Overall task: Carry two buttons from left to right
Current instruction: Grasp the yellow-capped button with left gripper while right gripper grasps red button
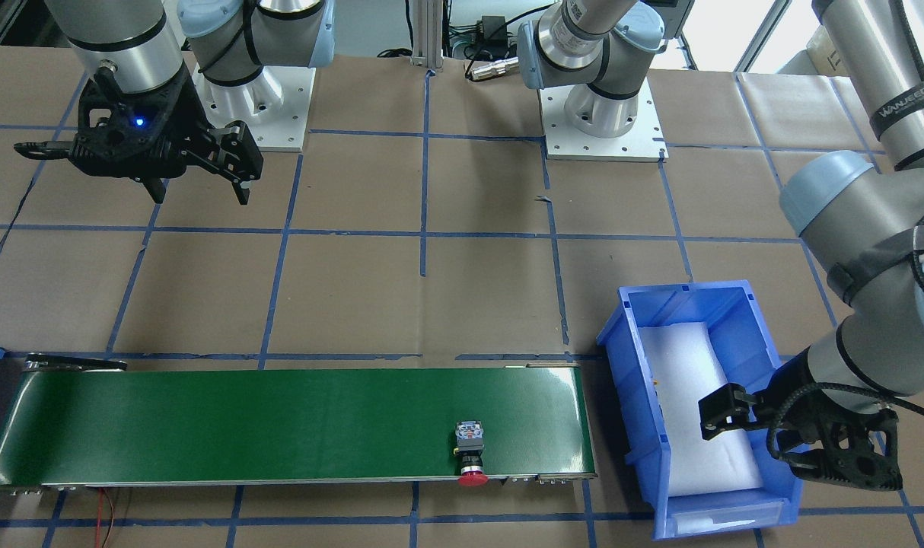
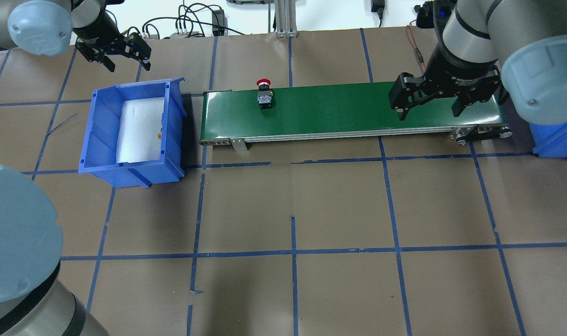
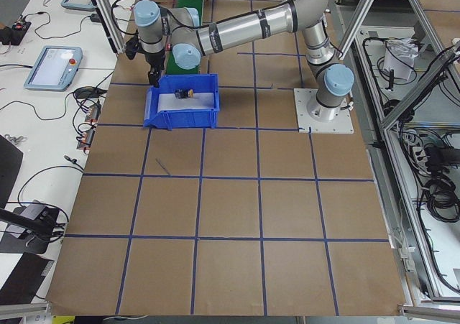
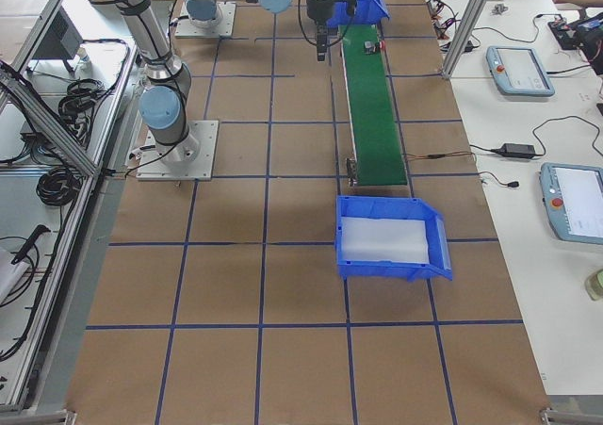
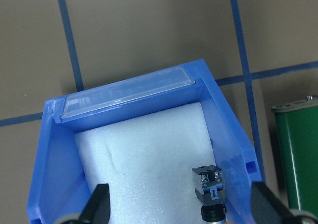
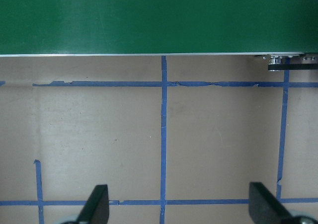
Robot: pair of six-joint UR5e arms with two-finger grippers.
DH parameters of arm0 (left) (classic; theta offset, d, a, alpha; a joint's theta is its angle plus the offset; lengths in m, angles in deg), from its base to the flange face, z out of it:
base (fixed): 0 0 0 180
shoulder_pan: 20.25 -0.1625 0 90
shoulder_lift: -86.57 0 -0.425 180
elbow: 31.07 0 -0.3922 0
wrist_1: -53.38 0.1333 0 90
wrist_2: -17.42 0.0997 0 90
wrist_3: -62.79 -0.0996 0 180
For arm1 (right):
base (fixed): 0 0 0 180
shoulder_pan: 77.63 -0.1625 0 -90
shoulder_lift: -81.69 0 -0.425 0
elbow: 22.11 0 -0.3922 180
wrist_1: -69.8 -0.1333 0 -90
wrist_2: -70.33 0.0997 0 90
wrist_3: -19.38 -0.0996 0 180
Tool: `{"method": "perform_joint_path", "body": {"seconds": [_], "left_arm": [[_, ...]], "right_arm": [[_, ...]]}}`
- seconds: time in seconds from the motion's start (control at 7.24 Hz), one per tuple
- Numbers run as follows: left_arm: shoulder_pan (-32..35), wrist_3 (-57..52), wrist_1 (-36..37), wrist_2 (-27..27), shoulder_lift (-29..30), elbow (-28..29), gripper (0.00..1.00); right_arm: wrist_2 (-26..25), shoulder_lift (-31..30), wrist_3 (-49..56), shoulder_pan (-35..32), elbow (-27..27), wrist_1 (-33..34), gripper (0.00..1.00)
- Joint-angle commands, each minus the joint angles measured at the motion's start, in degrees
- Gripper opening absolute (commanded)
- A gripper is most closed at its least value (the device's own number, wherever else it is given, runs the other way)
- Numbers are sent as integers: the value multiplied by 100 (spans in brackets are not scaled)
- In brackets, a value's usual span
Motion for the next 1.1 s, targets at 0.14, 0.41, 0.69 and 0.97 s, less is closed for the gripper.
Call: {"method": "perform_joint_path", "body": {"seconds": [0.14,0.41,0.69,0.97], "left_arm": [[62,125,-152,1,-59,31,100],[62,186,-90,9,-77,-13,100],[-16,841,-73,1,-112,-13,100],[-25,2204,6,10,-130,-22,100]], "right_arm": [[0,1,-35,-8,0,27,100],[0,1,-35,-8,0,27,100],[44,45,-26,-8,9,-8,100],[88,63,-9,9,52,53,100]]}}
